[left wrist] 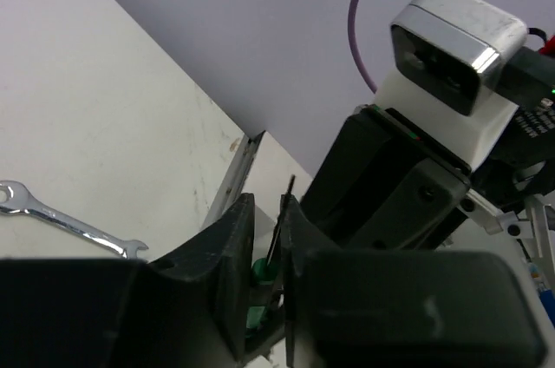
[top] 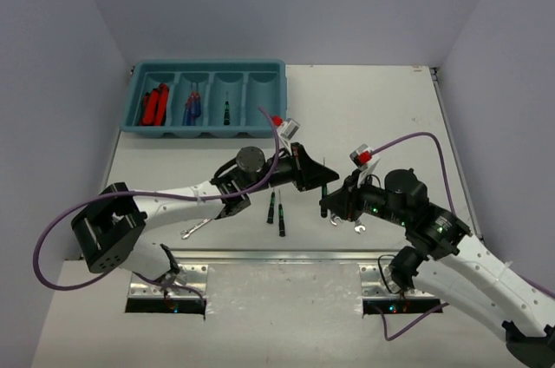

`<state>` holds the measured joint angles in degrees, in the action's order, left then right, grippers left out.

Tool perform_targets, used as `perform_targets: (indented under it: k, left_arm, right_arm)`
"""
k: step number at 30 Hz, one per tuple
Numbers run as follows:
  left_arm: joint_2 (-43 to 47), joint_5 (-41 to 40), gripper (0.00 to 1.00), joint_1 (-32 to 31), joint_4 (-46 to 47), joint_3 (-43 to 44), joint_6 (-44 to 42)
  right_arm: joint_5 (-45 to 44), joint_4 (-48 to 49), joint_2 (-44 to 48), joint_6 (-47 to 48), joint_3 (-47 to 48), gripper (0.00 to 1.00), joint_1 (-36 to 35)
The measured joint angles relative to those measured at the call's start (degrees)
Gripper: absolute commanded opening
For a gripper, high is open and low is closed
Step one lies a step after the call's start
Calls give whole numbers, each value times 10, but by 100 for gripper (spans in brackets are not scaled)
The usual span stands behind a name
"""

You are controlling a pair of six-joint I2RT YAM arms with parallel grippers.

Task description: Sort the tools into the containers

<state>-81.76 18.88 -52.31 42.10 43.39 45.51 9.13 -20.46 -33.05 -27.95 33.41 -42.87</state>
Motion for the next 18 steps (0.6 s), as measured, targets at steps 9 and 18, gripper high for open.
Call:
perform_targets:
  k: [9, 18]
  left_arm:
    - [-6, -35, 0, -5, -92, 41, -21]
    - [6, -275, 0, 128, -459, 282, -163]
  right_arm:
    - [-60, -57, 10, -19, 17, 98, -1]
    - [-192, -187, -8, -34, 64, 99, 0]
